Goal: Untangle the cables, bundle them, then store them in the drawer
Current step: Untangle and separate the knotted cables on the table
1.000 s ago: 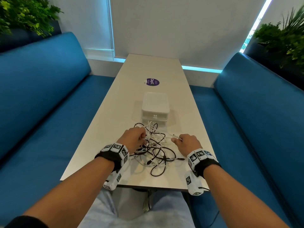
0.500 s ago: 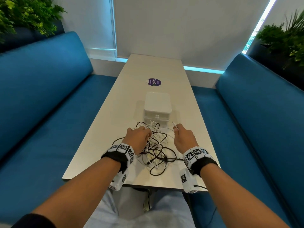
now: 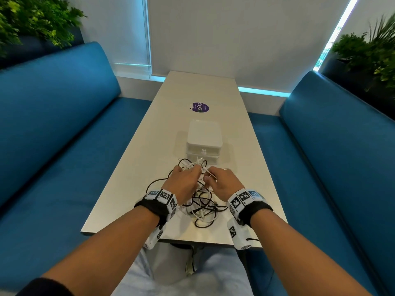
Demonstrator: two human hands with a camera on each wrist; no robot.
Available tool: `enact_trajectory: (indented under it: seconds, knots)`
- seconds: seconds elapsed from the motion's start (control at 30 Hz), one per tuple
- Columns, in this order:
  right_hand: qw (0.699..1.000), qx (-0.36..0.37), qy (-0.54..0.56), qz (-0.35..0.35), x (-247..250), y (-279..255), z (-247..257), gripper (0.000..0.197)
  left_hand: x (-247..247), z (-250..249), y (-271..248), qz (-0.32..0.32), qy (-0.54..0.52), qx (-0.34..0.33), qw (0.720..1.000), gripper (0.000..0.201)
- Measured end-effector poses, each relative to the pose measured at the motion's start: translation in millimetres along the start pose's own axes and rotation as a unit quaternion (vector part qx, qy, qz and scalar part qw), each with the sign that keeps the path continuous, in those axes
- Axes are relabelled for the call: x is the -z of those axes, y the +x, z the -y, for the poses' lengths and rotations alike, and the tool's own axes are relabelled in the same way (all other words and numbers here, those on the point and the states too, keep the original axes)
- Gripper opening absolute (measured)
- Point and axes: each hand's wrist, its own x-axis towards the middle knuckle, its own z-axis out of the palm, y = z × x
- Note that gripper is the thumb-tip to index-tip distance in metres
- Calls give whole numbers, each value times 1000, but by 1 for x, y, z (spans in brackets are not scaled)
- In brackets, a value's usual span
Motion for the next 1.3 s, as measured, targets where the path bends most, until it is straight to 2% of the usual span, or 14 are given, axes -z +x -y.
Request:
enact_trajectory:
  seconds: [0.07,0.2,0.37,0.47,0.57,0.67,0.73,0.83,0.93,1.0,1.07,1.13,1.23,1.3]
  knots:
    - [1000,-2,-28,-10,2,0,-1,19,4,-3,-2,-4,-19,11,1000,19]
    - [988,-20,-151,-33,10,-1,1,27,5,4,4,39,9,18,999,10]
    - [980,-104,-143,-86,36,-2,-17,16,2,20,-1,65,85,28,994,12]
    - [972,-172,-123,-101,62,-9,-37,23,-2,34,-10,50,79,38,995,18]
    - [963,-176,-192,-72,63,-19,-46,24,-2,27,-7,18,64,49,997,19]
    - [950,-189,-236,-76,54,-24,-44,23,-3,9,0,-40,89,79,992,35]
    - [952,-191,-228,-76,48,-27,-43,22,-3,0,1,-70,122,92,986,47]
    - [962,-184,-189,-73,41,-30,-44,27,-3,-8,1,-115,172,103,973,49]
    - [960,-195,-183,-83,40,-32,-45,35,-4,-12,1,-112,207,105,966,54]
    - [953,-218,-194,-82,42,-33,-47,30,-4,-14,3,-101,224,106,964,58]
    - [944,-249,-204,-75,43,-34,-51,19,-1,-16,4,-101,209,81,969,57]
    - [936,-275,-205,-75,42,-35,-56,21,-4,-19,6,-83,172,12,982,50]
    - [934,-283,-203,-83,37,-35,-62,54,-12,-30,9,-24,106,-95,990,34]
    - [943,-263,-184,-86,35,-36,-62,73,-21,-40,11,20,75,-114,990,29]
